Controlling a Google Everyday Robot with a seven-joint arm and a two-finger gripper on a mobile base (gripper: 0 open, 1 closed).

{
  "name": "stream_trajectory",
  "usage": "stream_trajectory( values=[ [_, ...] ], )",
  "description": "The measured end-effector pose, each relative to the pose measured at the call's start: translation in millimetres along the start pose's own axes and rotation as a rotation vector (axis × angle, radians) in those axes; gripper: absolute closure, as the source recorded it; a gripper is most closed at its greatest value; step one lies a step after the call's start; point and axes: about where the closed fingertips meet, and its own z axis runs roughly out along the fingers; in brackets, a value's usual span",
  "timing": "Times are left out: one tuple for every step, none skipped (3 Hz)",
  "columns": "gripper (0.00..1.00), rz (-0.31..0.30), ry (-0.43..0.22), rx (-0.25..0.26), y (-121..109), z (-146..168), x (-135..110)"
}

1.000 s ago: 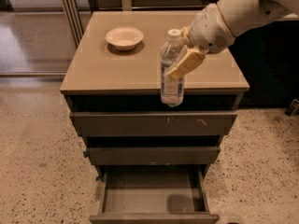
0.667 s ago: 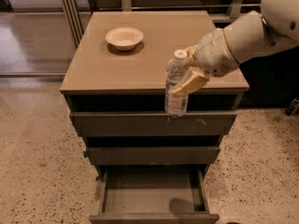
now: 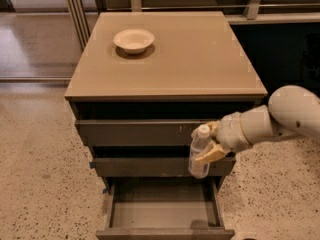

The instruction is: Place blue plastic bottle into bottom drawer

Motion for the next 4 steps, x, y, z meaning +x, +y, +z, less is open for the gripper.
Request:
stream_trajectory(
  values=[
    [1.00,0.104,0.027,-0.092,44.0,50.6,64.9],
    [1.00,0.085,0.036,-0.087,44.0,55.1,69.4],
    [1.00,-0.005,0.024,-0.042,40.1,87.3,108.1],
    [1.00,-0.047,-0.018,-0.017,28.2,140.3,161.7]
  ],
)
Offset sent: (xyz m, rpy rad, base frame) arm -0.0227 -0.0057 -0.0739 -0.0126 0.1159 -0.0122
